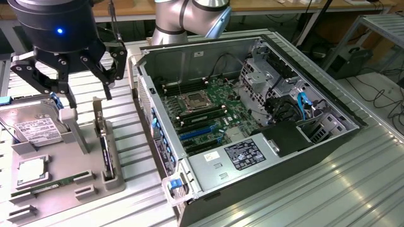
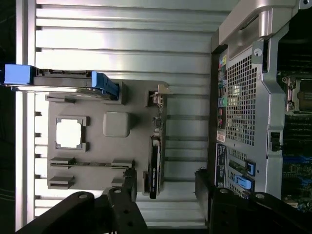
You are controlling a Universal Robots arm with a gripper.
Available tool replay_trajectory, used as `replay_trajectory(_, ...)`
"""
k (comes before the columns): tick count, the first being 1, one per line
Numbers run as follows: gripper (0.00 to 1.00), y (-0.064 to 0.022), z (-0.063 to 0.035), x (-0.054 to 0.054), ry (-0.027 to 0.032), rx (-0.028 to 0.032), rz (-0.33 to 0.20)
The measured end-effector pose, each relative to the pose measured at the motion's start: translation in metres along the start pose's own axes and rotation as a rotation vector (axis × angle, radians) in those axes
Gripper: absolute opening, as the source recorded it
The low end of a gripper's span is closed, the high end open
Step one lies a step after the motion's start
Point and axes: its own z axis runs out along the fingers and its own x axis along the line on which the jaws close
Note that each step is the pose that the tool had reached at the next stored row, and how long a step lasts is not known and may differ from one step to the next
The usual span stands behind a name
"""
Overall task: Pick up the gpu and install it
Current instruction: 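Pick up the gpu and move the gpu toward the slot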
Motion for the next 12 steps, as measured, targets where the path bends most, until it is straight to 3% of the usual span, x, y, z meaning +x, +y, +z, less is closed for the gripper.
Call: replay_trajectory(12,0.6,0.003,0.0195,0.002,-0.0003,0.0003,0.006)
